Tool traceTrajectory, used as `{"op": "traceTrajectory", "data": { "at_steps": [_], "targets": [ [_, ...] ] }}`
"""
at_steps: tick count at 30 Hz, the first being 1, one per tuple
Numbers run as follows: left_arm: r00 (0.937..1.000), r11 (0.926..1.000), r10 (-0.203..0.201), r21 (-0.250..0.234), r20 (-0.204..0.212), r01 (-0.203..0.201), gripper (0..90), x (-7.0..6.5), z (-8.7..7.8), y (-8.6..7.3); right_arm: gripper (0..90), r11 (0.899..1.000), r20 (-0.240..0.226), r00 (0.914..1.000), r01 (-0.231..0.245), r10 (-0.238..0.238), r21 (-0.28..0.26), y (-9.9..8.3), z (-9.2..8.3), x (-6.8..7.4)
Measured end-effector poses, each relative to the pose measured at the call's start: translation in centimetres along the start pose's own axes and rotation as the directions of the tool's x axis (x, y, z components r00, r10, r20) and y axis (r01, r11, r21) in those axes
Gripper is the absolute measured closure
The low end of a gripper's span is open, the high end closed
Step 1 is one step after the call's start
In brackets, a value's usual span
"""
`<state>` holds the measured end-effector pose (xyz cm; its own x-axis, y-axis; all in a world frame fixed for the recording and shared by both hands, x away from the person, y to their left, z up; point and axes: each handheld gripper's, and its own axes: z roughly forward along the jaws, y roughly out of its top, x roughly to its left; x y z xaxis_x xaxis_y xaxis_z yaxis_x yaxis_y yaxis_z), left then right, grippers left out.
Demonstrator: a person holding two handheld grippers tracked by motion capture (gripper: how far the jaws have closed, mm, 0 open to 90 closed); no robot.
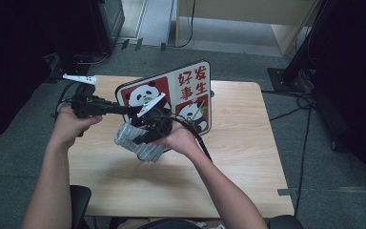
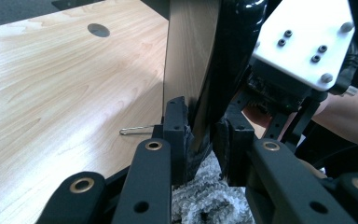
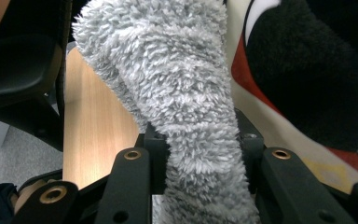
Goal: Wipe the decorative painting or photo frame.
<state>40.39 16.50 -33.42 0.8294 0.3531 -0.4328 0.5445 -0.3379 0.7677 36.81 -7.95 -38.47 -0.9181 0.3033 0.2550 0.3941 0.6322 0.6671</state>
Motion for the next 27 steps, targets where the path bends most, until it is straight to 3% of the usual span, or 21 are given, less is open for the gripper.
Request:
{"op": "traceTrajectory", "data": {
  "at_steps": [27],
  "targets": [
    [0.9999,0.9999,-0.009,0.01,0.007,0.009,75.3,0.1,0.0,0.0,66.8,0.999,-0.017,0.9994,-0.031,0.031,0.033,-2.9,2.3,-0.5]
  ]
}}
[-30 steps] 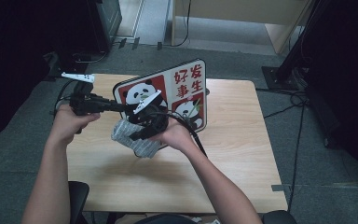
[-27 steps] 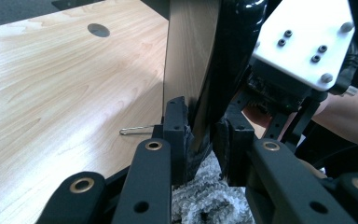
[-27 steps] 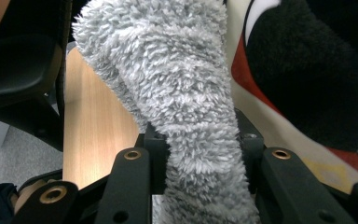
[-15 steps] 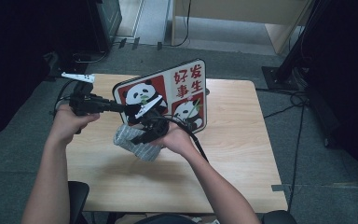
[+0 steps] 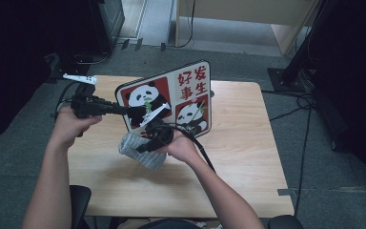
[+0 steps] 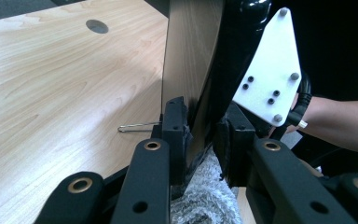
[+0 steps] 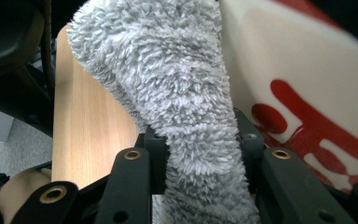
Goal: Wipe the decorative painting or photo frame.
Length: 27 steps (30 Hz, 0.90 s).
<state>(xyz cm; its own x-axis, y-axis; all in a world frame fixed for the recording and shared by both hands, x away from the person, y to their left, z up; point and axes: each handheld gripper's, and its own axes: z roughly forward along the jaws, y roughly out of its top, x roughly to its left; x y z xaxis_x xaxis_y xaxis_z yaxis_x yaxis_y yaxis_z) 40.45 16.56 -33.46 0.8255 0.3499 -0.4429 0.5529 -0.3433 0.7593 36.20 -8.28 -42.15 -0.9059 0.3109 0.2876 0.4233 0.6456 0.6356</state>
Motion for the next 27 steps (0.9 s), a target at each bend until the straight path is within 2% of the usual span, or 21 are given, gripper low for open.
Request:
{"op": "traceTrajectory", "data": {
  "at_steps": [12,20,27],
  "targets": [
    [1.0,1.0,0.005,0.001,-0.003,-0.005,75.6,0.0,0.0,0.0,66.9,1.0,0.004,0.9997,0.024,-0.024,0.017,-1.5,1.1,-0.2],
    [1.0,1.0,0.003,-0.001,0.001,-0.003,75.6,0.0,0.0,0.0,67.0,0.999,0.004,0.9999,0.014,-0.014,0.029,-3.1,2.1,-0.5],
    [1.0,1.0,0.001,0.001,0.004,-0.001,75.4,0.1,0.0,-0.1,66.9,1.0,0.007,1.0,0.006,-0.007,0.027,-3.9,2.2,-0.8]
  ]
}}
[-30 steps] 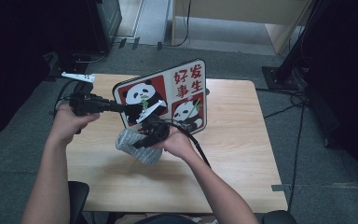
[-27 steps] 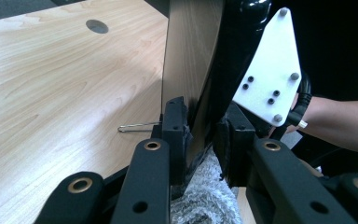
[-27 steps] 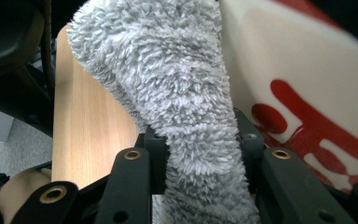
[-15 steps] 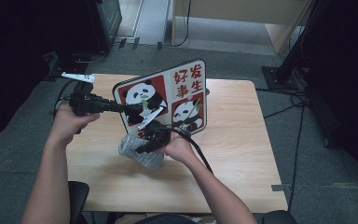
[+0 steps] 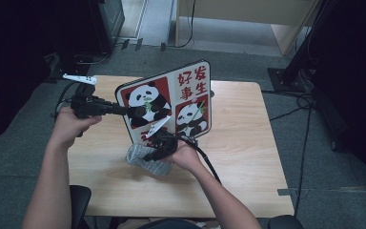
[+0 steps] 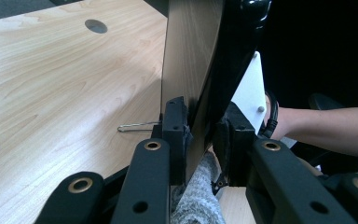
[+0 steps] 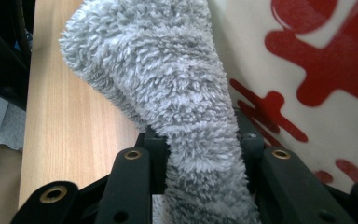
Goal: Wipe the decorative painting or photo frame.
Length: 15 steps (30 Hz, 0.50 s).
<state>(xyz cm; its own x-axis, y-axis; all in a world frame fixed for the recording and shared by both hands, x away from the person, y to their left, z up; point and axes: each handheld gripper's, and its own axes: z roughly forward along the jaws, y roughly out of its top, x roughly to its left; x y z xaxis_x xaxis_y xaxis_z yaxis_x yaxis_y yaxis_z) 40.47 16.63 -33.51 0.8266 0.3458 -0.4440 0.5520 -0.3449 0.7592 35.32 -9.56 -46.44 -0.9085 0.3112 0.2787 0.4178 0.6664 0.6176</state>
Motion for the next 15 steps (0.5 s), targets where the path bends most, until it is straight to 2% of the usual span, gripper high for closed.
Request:
{"op": "traceTrajectory", "data": {
  "at_steps": [11,15],
  "targets": [
    [1.0,1.0,-0.001,0.001,0.0,0.001,75.4,0.0,0.0,0.0,66.9,0.999,0.018,0.9994,-0.03,0.03,0.014,-1.2,-0.6,-0.7],
    [1.0,1.0,0.003,-0.001,-0.001,-0.003,75.4,0.0,0.0,0.0,67.3,1.0,0.016,0.9996,-0.022,0.022,0.009,-1.3,-1.0,-0.8]
  ]
}}
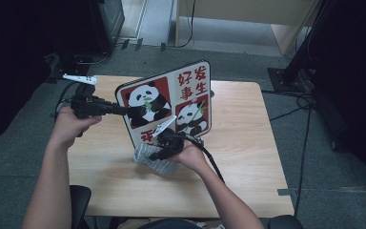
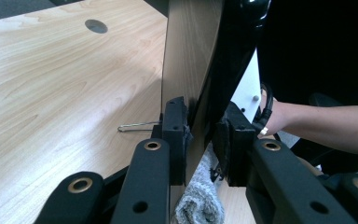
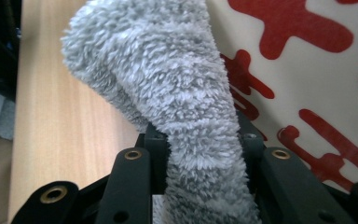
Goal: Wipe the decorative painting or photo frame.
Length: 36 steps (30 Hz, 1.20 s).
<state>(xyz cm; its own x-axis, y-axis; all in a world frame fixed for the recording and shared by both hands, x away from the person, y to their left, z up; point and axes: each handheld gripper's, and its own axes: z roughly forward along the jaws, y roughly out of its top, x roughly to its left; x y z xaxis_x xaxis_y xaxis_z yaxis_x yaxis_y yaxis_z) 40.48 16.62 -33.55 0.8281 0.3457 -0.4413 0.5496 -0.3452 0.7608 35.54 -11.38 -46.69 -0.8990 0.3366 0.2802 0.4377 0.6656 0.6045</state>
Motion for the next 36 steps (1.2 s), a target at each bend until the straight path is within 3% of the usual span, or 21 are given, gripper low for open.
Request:
{"op": "traceTrajectory", "data": {
  "at_steps": [10,18,25,32,36],
  "targets": [
    [1.0,1.0,0.003,0.003,0.0,-0.003,75.0,0.0,0.0,0.0,69.7,1.0,-0.035,0.9994,-0.004,0.004,-0.016,0.6,-2.1,0.5],
    [1.0,1.0,0.003,0.004,-0.003,-0.003,74.9,0.0,0.1,0.0,70.1,0.999,-0.038,0.9988,0.031,-0.032,-0.037,2.2,-4.8,1.2],
    [1.0,1.0,0.007,0.003,-0.006,-0.007,75.3,0.0,0.1,0.0,69.9,0.997,-0.017,0.998,0.06,-0.061,-0.05,4.4,-7.8,1.7],
    [1.0,1.0,0.009,0.003,-0.003,-0.009,75.5,0.0,0.1,0.0,69.7,0.995,-0.015,0.9992,0.036,-0.038,-0.091,6.3,-11.1,2.0],
    [0.9999,0.9999,0.011,0.003,-0.006,-0.011,75.6,-0.1,0.1,0.0,69.7,0.992,0.016,0.9992,0.037,-0.036,-0.117,7.4,-12.8,2.0]
  ]
}}
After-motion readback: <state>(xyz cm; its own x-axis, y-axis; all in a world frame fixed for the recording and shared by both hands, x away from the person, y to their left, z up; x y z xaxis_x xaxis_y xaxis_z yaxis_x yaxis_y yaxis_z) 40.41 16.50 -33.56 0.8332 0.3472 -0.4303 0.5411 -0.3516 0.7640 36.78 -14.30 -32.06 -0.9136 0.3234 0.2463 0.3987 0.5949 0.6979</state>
